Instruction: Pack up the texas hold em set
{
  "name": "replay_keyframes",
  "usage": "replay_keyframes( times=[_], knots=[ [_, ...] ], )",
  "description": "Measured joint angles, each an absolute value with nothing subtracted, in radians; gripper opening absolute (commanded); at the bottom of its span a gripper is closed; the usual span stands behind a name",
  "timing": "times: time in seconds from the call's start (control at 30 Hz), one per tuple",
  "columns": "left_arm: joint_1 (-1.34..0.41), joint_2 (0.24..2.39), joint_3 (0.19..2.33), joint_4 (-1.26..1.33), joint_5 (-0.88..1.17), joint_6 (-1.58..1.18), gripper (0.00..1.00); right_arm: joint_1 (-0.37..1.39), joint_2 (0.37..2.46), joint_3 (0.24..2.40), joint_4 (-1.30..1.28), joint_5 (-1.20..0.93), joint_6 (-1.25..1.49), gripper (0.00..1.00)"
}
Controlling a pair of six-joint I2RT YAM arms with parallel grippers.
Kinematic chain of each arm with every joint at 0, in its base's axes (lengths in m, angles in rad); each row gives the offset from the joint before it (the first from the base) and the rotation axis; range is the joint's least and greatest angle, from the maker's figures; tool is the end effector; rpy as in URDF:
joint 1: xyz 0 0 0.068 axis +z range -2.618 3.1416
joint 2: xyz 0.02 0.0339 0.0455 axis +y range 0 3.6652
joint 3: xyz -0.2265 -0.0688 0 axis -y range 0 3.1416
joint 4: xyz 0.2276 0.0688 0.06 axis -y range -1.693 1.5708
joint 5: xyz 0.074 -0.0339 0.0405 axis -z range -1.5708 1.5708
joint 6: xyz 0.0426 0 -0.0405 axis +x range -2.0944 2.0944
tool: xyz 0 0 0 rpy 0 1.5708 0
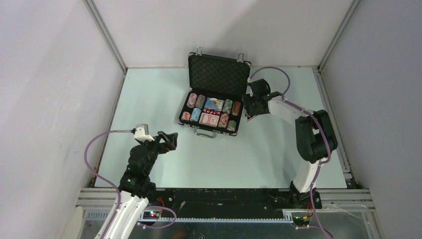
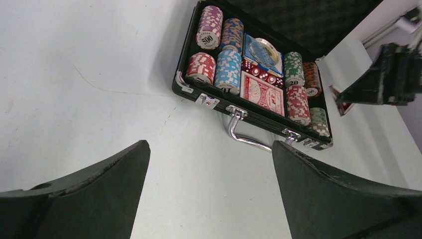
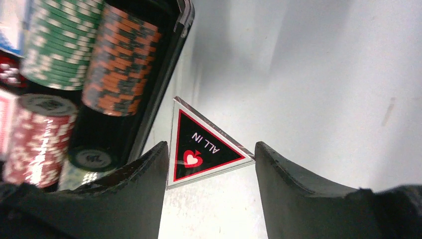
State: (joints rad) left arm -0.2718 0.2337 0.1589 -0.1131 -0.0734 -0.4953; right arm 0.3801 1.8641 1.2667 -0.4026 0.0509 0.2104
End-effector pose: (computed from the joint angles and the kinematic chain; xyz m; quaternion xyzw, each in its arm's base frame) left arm 0.1410 -0.0361 0.1870 -0.1091 0.7624 -0.2122 0.6015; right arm 0.3448 0.1354 0.1538 -0.0742 0.9564 0.0585 0.2764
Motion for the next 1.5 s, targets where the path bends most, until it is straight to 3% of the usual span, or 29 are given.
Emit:
replay_keyframes(
  times=[0.4,0.83,0.9,0.93,1.0,1.23,1.5],
  knots=[
    [-0.272,0.234,0.159,-0.113,-0.073,-0.496,1.00,0.490,1.709,1.291,-0.408,0.094,0.187,0.60],
    [-0.272,0.228,0.159,-0.114,-0.074,-0.496,1.00,0.719,1.932,1.644,-0.424,0.064,0.163,0.65],
    [-0.272,0.226,0.159,-0.114,-0.075,-0.496,1.00,0.740,1.956,1.648,-0.430,0.052,0.164,0.73],
    [-0.272,0.226,0.159,-0.114,-0.075,-0.495,1.00,0.745,1.965,1.648,-0.437,0.046,0.166,0.90],
    [-0.272,0.226,0.159,-0.114,-0.075,-0.495,1.00,0.747,1.982,1.648,-0.442,0.035,0.175,0.98],
    [-0.272,0.227,0.159,-0.114,-0.075,-0.495,1.00,0.730,1.992,1.642,-0.443,0.043,0.176,1.00],
    [-0.272,0.227,0.159,-0.114,-0.075,-0.495,1.00,0.601,1.828,1.434,-0.363,0.021,0.222,0.99]
  ],
)
